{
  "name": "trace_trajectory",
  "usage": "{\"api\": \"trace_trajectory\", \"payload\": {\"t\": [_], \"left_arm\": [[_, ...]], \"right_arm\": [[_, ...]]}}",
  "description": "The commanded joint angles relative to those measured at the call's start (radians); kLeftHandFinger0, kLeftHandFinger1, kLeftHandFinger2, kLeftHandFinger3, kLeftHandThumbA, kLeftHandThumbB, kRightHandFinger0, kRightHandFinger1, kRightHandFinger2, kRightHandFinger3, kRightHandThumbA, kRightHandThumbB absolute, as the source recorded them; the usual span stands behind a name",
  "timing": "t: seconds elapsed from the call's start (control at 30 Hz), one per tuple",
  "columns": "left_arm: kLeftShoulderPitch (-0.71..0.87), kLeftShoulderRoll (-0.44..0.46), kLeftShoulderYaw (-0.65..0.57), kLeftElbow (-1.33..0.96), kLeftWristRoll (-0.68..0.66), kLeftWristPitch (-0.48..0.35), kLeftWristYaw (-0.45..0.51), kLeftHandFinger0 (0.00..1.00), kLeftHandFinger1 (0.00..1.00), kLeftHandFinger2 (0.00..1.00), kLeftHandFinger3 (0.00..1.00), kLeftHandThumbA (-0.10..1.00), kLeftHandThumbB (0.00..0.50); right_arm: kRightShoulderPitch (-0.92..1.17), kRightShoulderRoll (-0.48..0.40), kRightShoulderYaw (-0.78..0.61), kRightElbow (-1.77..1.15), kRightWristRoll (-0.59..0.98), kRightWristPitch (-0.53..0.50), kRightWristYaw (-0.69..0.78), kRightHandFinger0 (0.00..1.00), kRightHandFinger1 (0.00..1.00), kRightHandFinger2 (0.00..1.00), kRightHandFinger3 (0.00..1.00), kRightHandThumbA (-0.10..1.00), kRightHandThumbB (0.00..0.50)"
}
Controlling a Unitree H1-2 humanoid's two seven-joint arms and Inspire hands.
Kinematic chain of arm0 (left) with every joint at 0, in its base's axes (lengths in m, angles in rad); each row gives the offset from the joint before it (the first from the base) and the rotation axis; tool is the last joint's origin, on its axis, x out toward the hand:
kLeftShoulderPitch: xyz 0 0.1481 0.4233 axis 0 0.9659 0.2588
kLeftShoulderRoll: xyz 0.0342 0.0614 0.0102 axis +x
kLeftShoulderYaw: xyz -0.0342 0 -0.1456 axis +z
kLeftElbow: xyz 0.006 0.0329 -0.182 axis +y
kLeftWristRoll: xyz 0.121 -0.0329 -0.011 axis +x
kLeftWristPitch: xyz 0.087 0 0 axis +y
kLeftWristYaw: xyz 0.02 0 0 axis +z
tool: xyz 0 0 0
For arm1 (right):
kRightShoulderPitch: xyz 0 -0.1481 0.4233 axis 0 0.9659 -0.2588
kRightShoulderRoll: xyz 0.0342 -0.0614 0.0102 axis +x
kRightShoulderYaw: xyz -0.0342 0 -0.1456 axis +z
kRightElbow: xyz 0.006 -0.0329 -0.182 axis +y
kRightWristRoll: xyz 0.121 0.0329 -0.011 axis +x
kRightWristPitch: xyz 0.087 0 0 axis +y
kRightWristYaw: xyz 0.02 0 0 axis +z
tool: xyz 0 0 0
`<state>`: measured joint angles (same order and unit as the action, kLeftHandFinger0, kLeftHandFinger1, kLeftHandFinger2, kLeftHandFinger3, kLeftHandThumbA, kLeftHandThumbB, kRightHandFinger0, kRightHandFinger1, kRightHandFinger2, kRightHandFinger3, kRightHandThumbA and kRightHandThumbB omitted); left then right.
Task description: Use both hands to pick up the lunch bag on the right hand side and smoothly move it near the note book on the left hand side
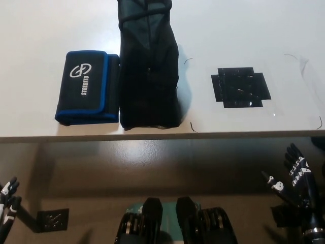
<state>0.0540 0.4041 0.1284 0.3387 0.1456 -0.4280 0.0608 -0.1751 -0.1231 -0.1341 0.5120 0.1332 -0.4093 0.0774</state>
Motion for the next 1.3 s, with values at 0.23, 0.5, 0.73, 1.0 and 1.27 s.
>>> {"api": "trace_trajectory", "payload": {"t": [0.23,0.5,0.73,1.0,1.27], "left_arm": [[-0.018,0.010,0.011,0.005,-0.016,-0.042,0.035,1.00,1.00,1.00,1.00,1.00,0.262],[-0.028,0.012,0.016,0.019,-0.062,-0.042,0.004,1.00,1.00,1.00,1.00,1.00,0.239],[-0.034,0.016,0.029,0.031,-0.136,-0.042,-0.048,1.00,1.00,1.00,1.00,1.00,0.195],[-0.018,0.021,0.023,0.004,-0.088,-0.016,-0.040,1.00,1.00,1.00,1.00,1.00,0.223],[-0.016,0.028,0.026,-0.007,-0.057,-0.022,-0.028,1.00,1.00,1.00,1.00,1.00,0.215]], "right_arm": [[-0.038,-0.005,-0.013,0.019,0.009,-0.061,0.042,1.00,1.00,1.00,1.00,1.00,0.199],[-0.047,-0.002,-0.023,0.028,0.015,-0.061,0.045,1.00,1.00,1.00,1.00,1.00,0.221],[-0.048,-0.003,-0.025,0.022,0.012,-0.061,0.049,1.00,1.00,1.00,1.00,1.00,0.220],[-0.035,-0.004,-0.024,0.013,0.015,-0.061,0.054,1.00,1.00,1.00,1.00,1.00,0.230],[-0.042,0.000,-0.019,0.013,-0.003,-0.061,0.044,1.00,1.00,1.00,1.00,1.00,0.206]]}}
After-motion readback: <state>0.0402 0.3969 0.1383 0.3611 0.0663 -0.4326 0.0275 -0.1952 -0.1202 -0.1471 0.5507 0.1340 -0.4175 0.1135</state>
